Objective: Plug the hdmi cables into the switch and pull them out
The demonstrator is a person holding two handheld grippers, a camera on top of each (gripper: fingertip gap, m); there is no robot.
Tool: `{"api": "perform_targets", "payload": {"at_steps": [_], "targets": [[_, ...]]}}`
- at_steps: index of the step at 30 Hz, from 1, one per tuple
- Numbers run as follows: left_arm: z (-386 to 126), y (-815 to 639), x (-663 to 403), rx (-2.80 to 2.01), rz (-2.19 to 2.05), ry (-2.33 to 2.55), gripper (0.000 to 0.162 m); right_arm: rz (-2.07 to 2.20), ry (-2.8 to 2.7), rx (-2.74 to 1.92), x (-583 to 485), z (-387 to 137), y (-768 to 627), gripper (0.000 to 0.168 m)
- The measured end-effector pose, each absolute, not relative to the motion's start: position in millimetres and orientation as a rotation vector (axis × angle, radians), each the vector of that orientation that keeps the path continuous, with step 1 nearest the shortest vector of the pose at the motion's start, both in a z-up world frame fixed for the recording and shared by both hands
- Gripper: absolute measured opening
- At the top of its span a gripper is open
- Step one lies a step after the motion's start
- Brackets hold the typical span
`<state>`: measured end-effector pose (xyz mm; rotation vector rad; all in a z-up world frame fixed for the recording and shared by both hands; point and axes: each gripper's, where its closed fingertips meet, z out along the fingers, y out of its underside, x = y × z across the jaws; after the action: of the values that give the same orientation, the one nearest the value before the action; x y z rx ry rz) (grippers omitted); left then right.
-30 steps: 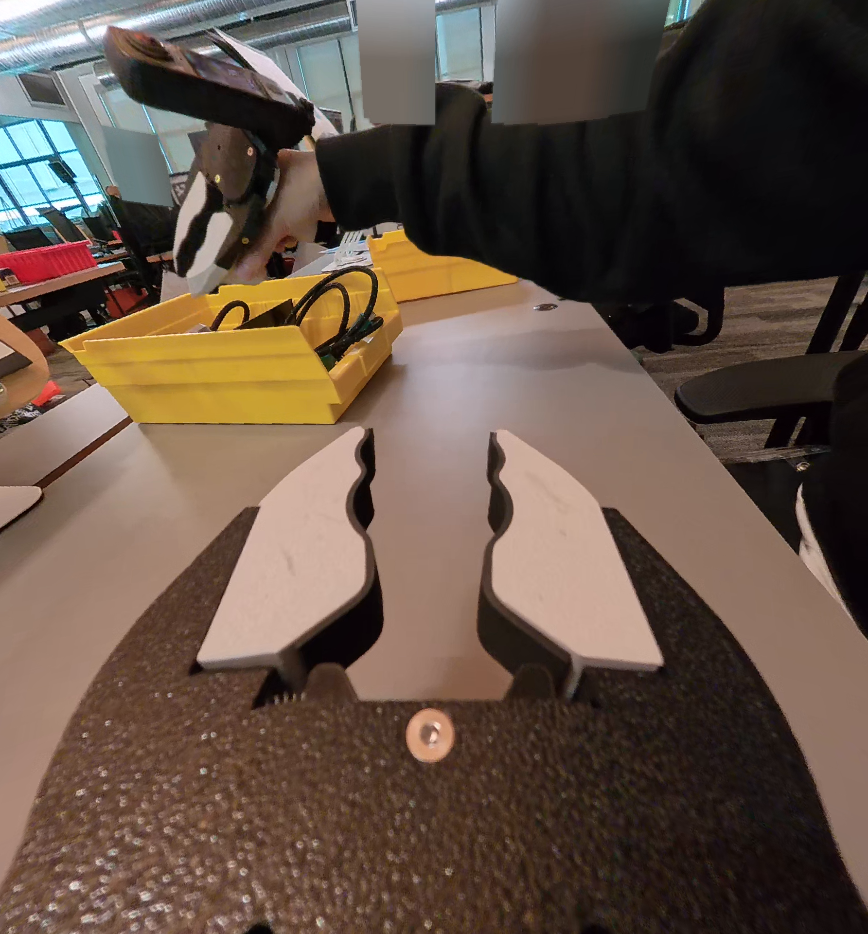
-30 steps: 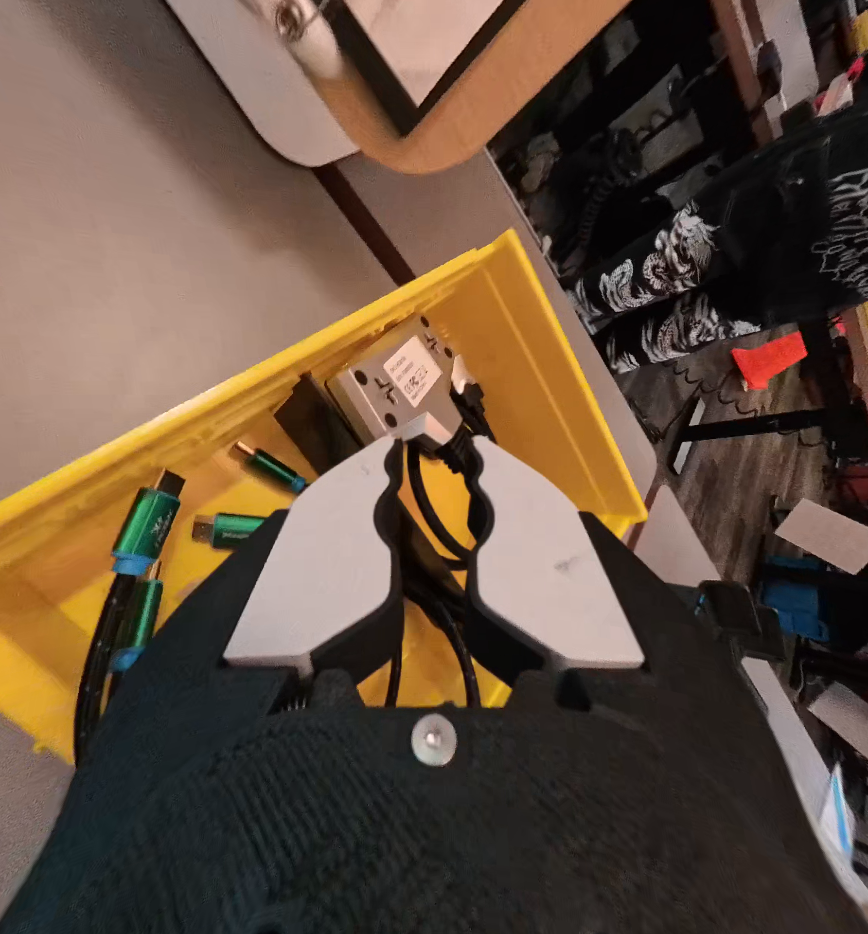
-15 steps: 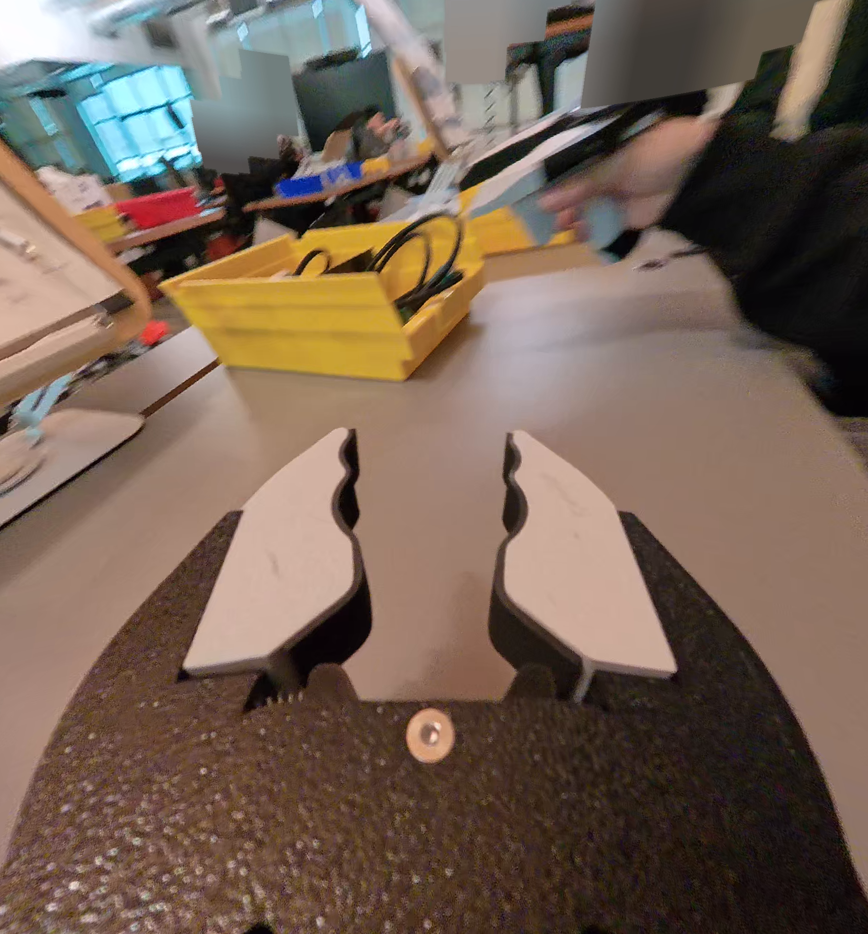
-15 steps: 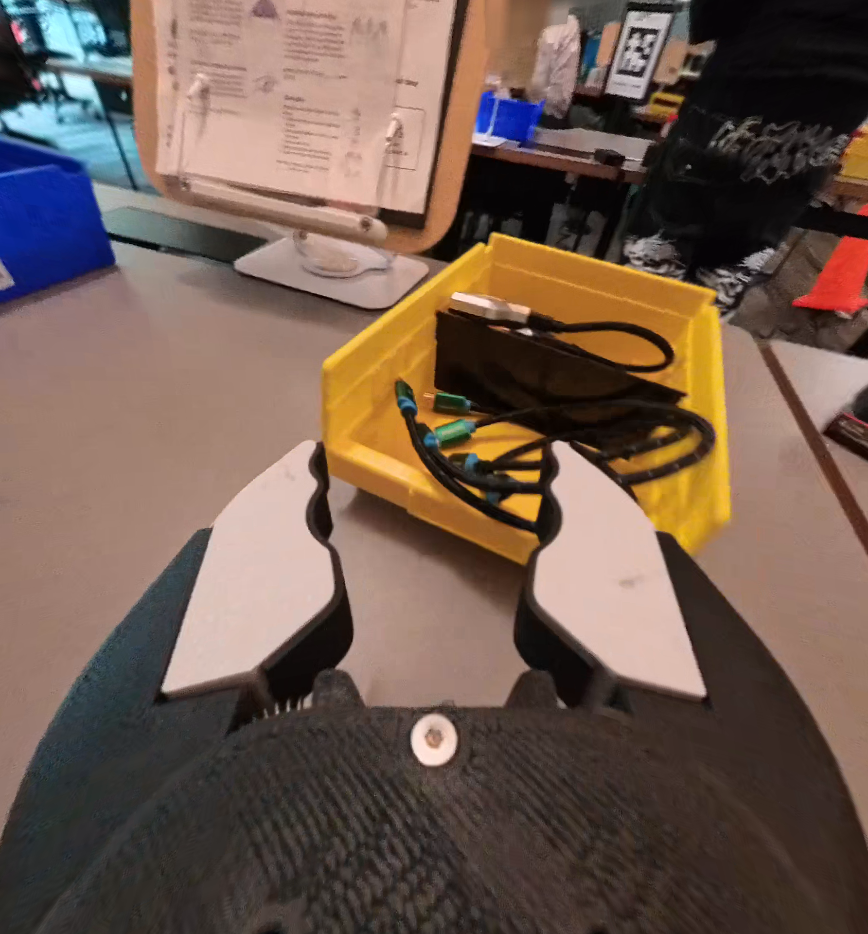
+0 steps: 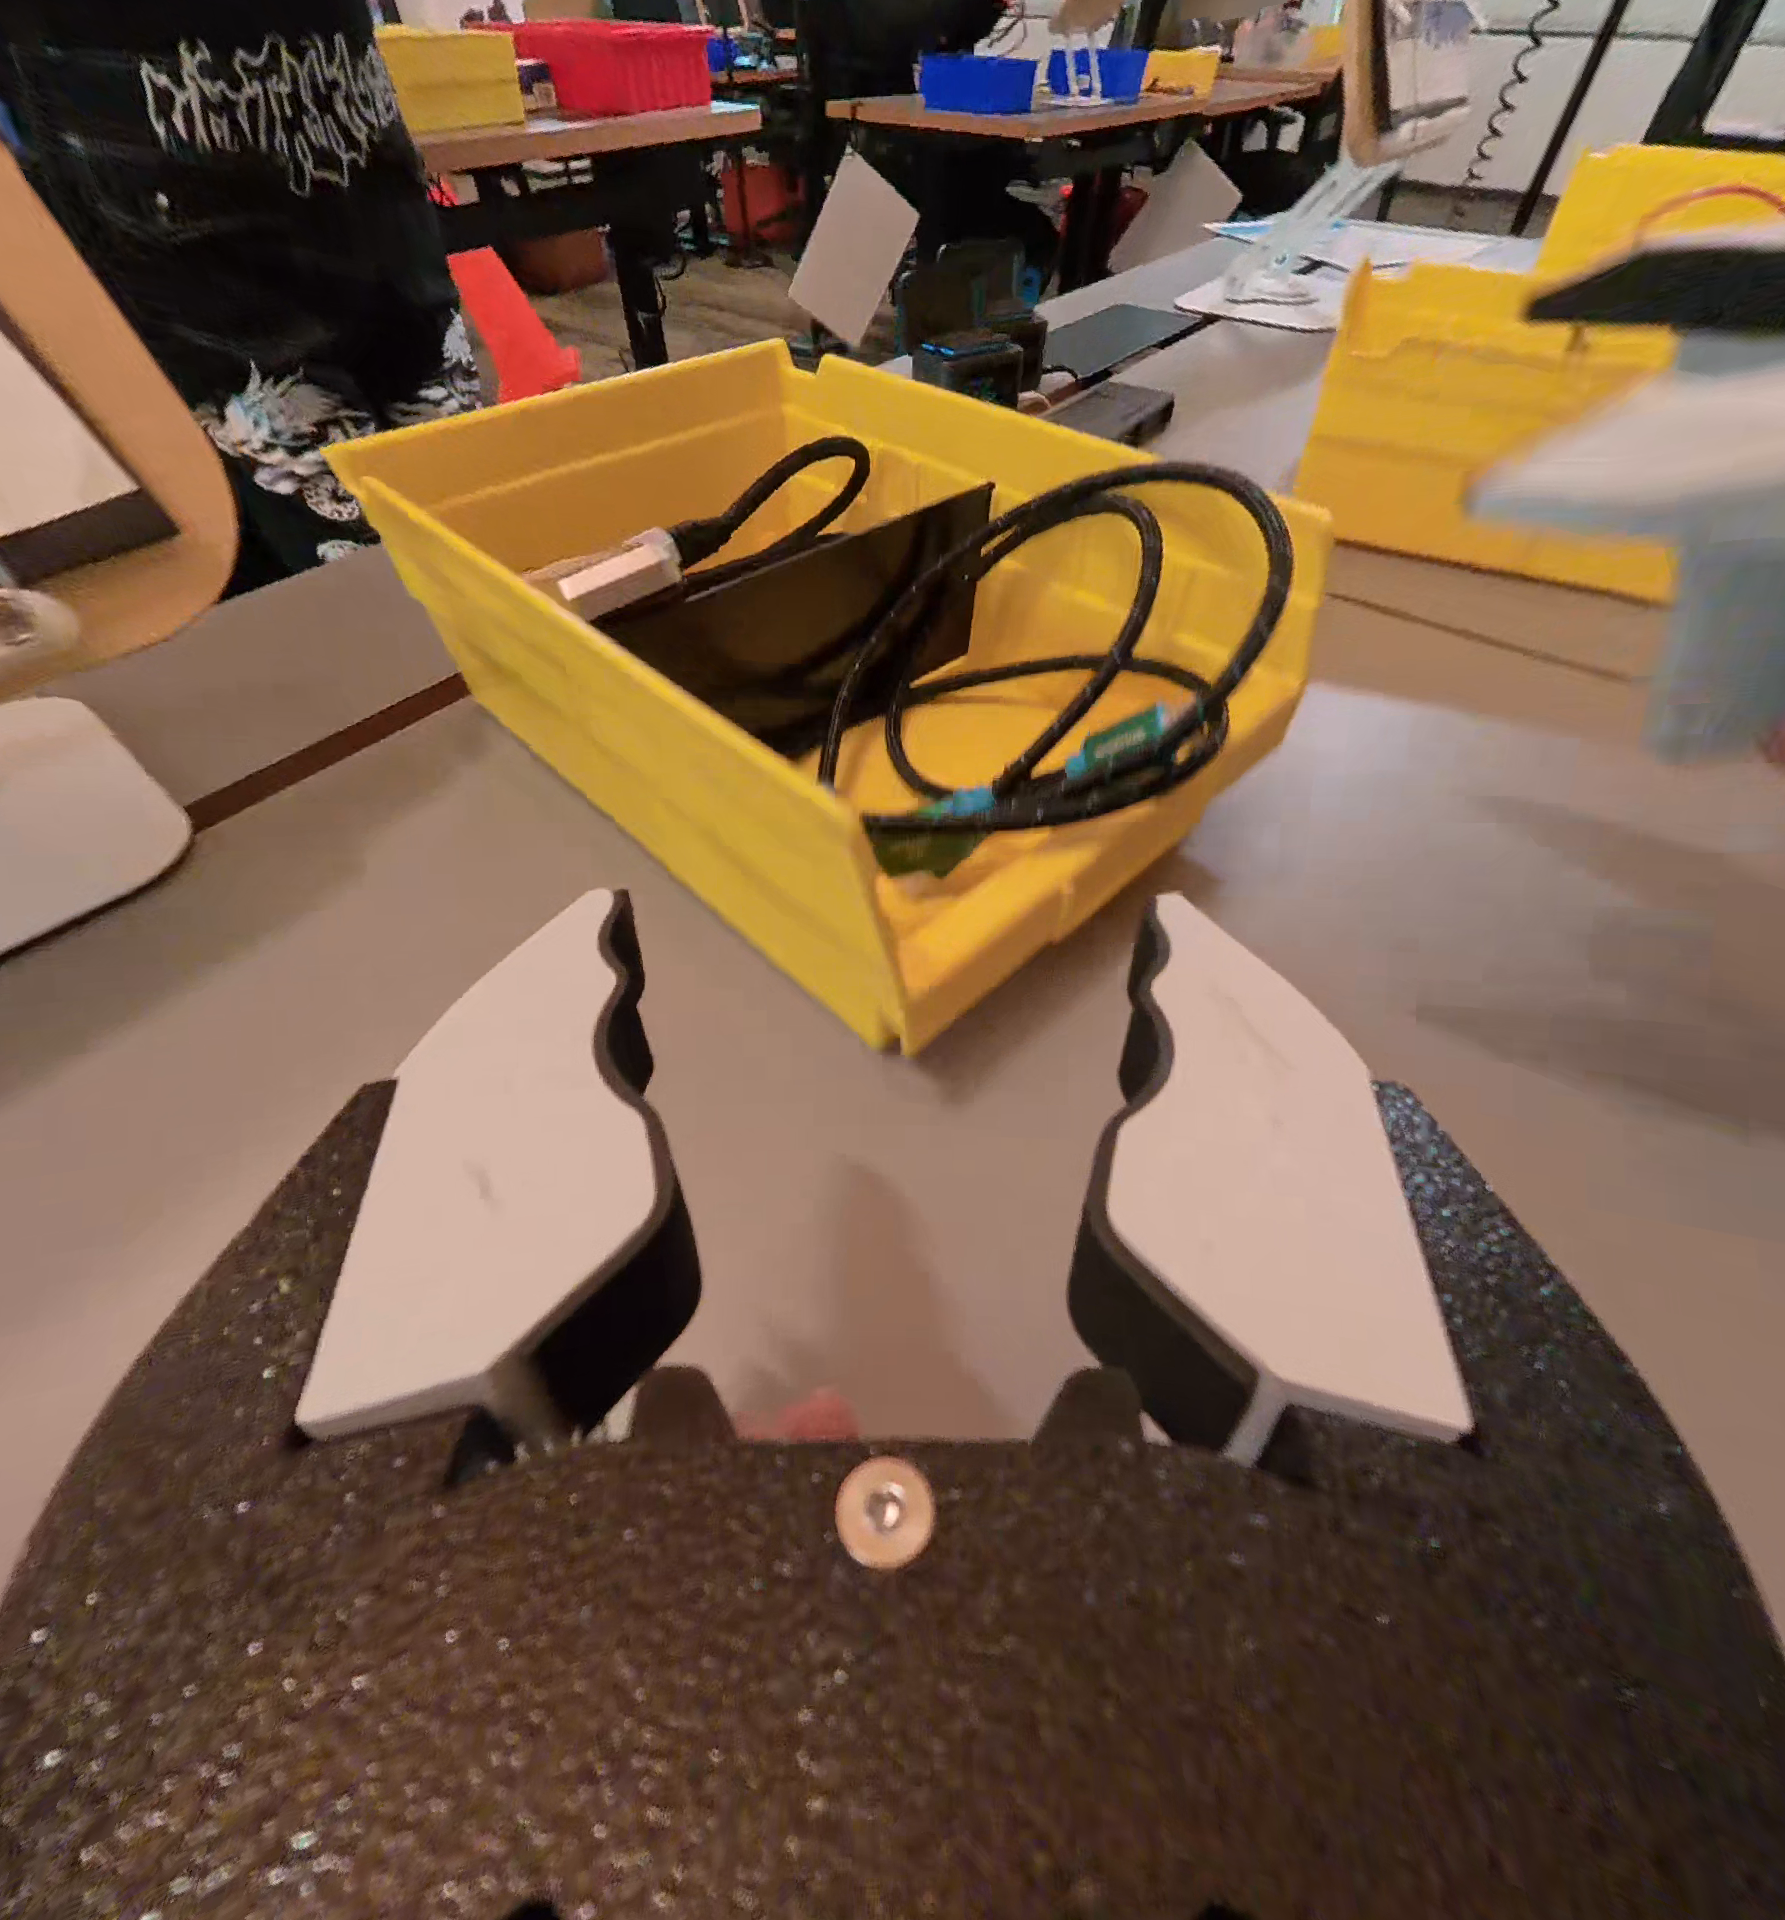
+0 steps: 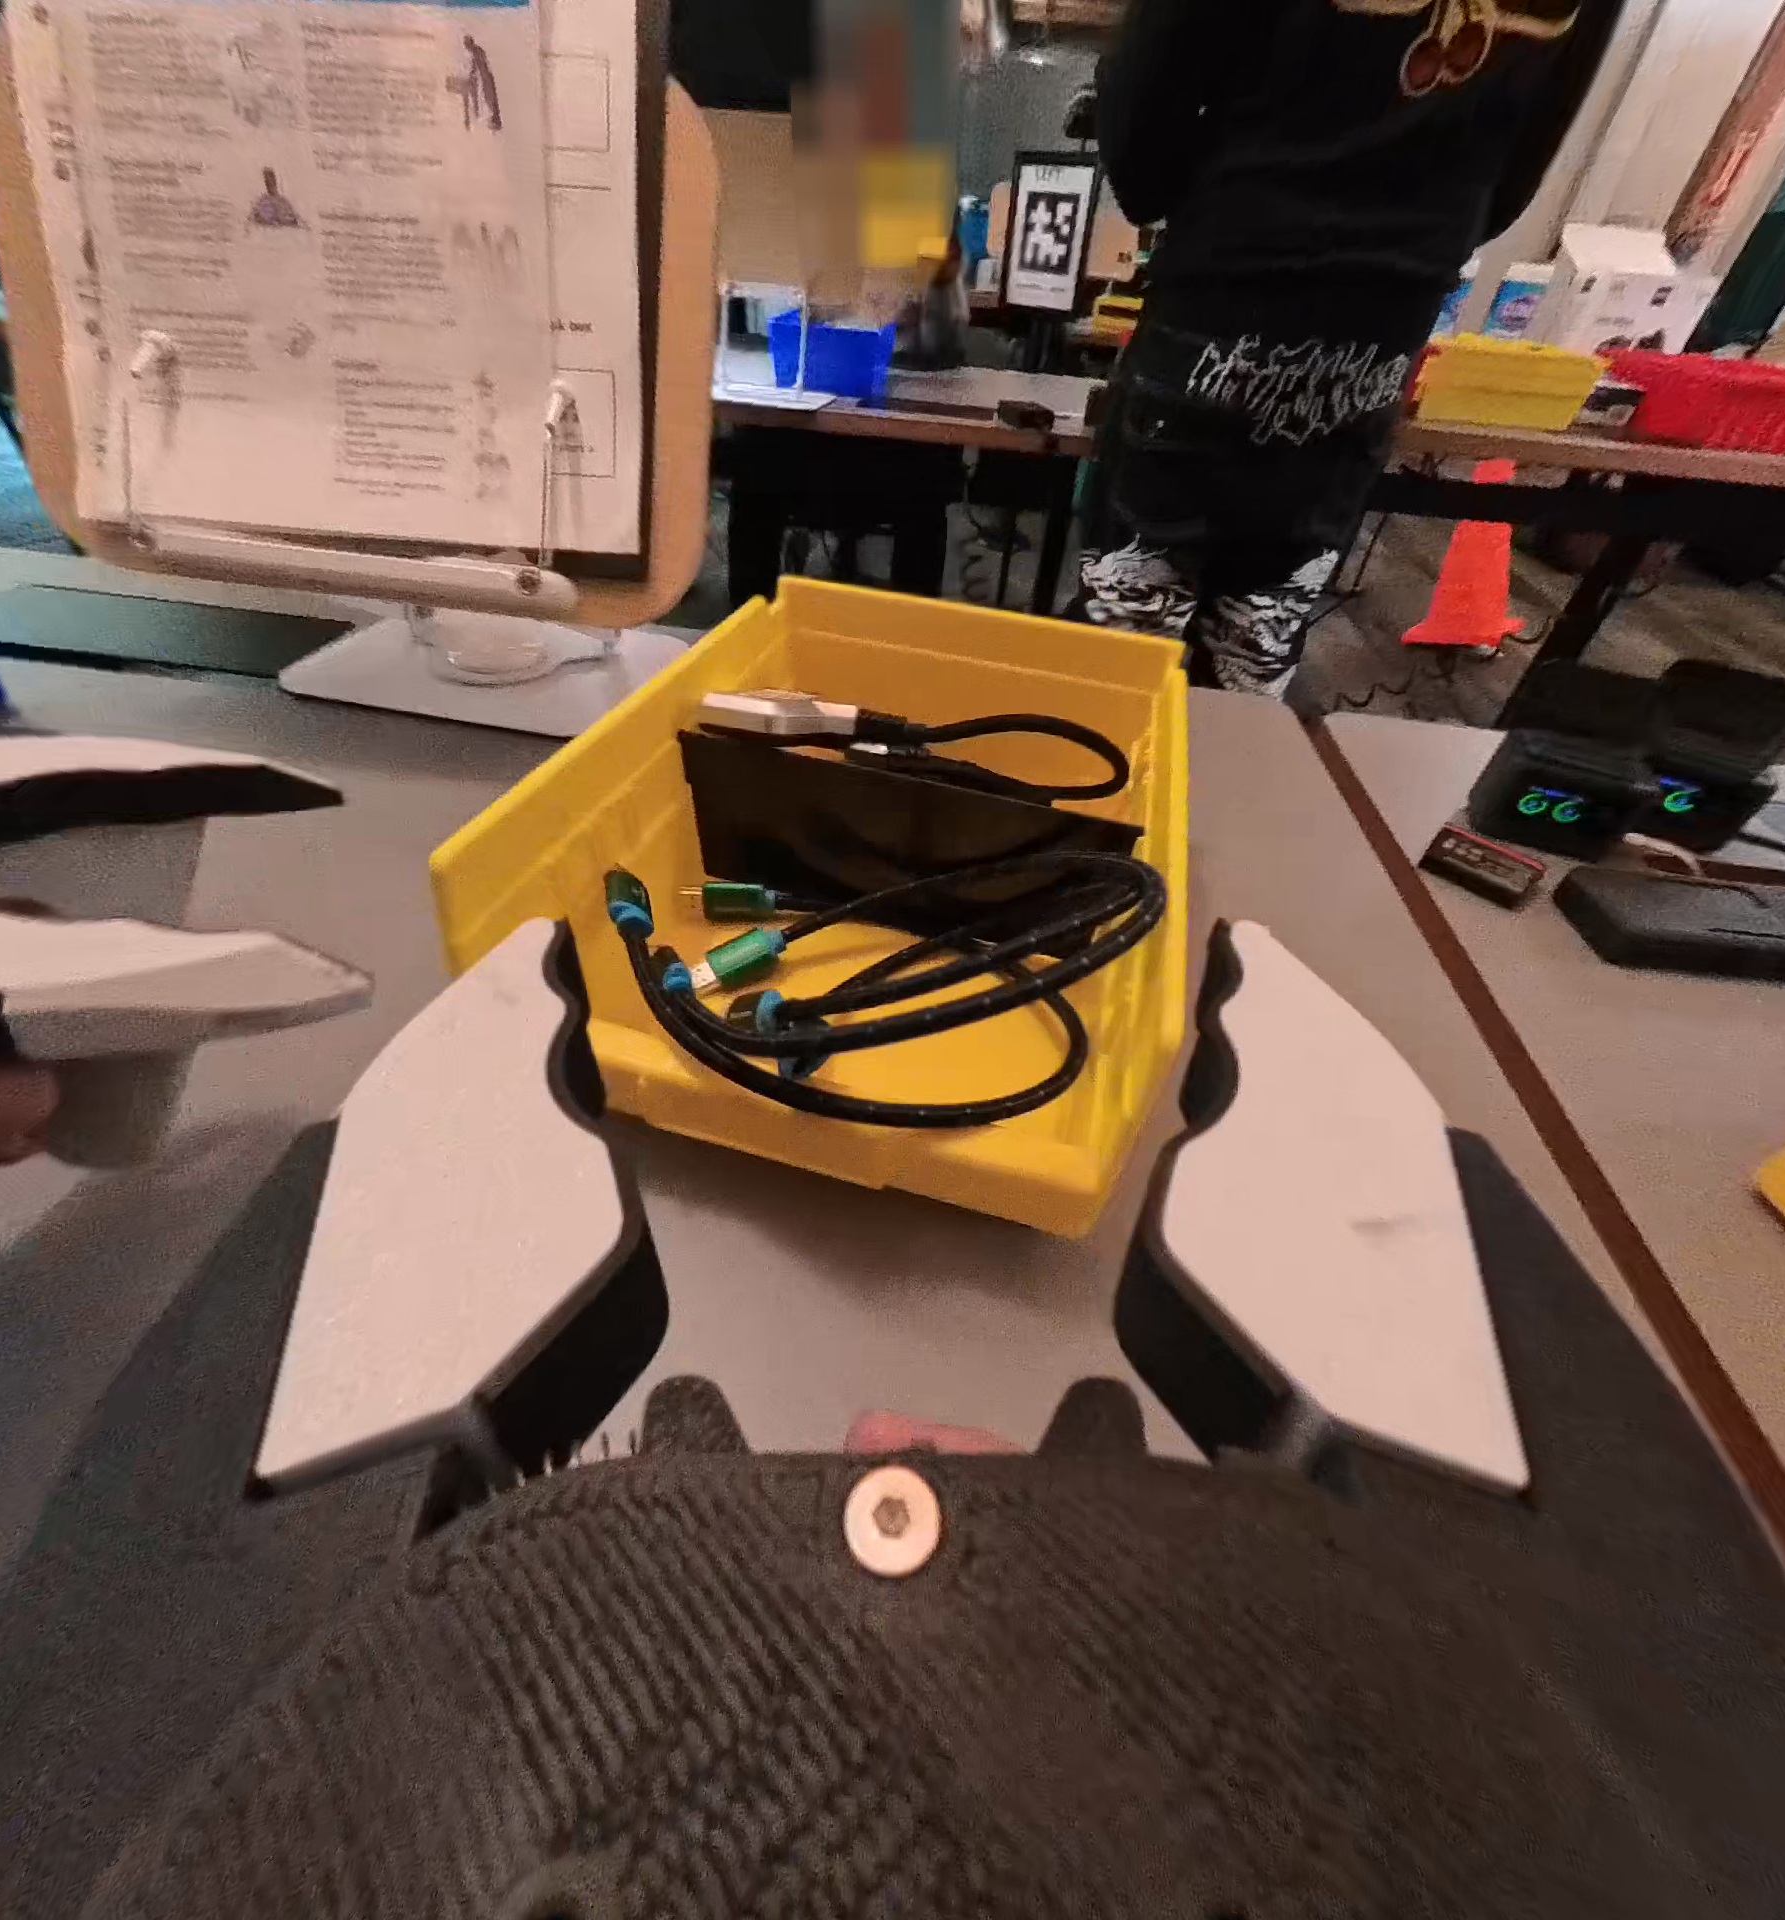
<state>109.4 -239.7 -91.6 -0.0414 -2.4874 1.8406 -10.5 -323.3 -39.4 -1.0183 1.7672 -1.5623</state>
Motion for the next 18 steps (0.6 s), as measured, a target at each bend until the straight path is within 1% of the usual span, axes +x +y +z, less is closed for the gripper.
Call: {"api": "perform_targets", "payload": {"at_steps": [2, 5, 7, 8, 9, 10, 11, 14, 18], "targets": [[-92, -265, 111, 0.065, 1.857, -2.492, 0.09, -1.649, 1.748, -1.002, -19, -40, -330, 0.108], [-103, -296, 123, 0.245, 1.855, -2.567, 0.089, -1.618, 1.784, -0.941, -32, -38, -338, 0.108], [-118, -306, 142, 0.296, 1.832, -2.765, 0.075, -1.627, 1.753, -0.868, -39, -32, -343, 0.103], [-120, -309, 146, 0.303, 1.834, -2.787, 0.076, -1.613, 1.75, -0.846, -41, -32, -344, 0.099], [-118, -311, 144, 0.277, 1.849, -2.756, 0.055, -1.591, 1.76, -0.835, -42, -34, -345, 0.098], [-116, -310, 145, 0.256, 1.862, -2.759, 0.031, -1.572, 1.767, -0.838, -43, -36, -345, 0.098], [-117, -309, 149, 0.257, 1.865, -2.78, 0.029, -1.564, 1.768, -0.845, -44, -36, -345, 0.098], [-117, -295, 163, 0.309, 1.852, -2.793, 0.017, -1.586, 1.748, -0.85, -46, -29, -343, 0.097], [-117, -250, 173, 0.26, 1.864, -2.794, 0.012, -1.617, 1.686, -0.906, -39, -17, -331, 0.098]]}}
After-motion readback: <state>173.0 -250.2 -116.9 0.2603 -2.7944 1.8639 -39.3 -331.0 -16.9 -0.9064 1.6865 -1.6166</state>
